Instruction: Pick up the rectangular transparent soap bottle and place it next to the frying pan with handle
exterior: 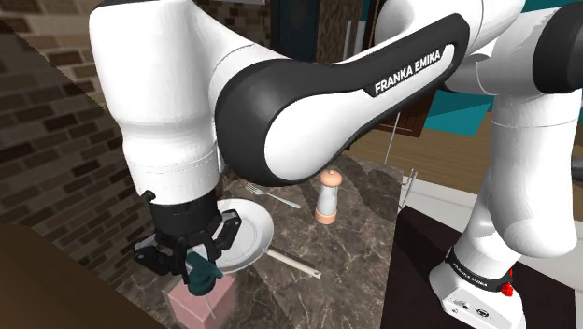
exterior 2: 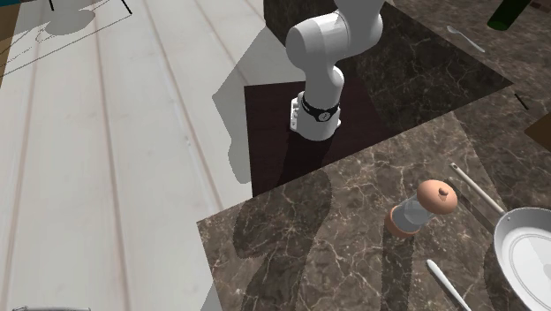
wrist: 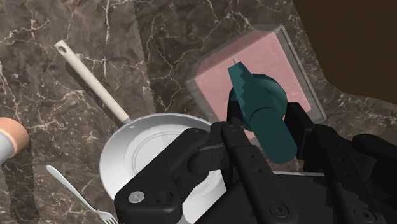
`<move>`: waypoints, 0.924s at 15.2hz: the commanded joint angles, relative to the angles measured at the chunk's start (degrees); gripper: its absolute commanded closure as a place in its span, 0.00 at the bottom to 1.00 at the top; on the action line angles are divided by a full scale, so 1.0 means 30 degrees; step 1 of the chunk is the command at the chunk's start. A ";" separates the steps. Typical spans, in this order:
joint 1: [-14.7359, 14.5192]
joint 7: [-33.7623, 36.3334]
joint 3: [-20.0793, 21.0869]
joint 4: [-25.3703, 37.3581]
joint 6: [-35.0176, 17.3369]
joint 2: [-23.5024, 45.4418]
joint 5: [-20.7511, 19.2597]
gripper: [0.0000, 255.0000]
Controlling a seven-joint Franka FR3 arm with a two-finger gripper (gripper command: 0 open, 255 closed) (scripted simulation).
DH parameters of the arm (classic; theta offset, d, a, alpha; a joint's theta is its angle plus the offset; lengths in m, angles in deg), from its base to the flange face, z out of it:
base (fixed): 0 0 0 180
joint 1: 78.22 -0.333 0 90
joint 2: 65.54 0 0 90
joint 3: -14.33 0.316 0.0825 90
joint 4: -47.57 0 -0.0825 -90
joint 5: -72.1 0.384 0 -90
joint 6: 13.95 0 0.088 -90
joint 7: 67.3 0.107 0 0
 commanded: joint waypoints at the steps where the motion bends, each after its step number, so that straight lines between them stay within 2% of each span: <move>1: 0.0031 0.0079 -0.0040 -0.0483 -0.0521 0.0054 -0.0080 1.00; 14: -0.0141 0.0723 -0.0547 -0.2607 -0.3286 0.0998 -0.1037 1.00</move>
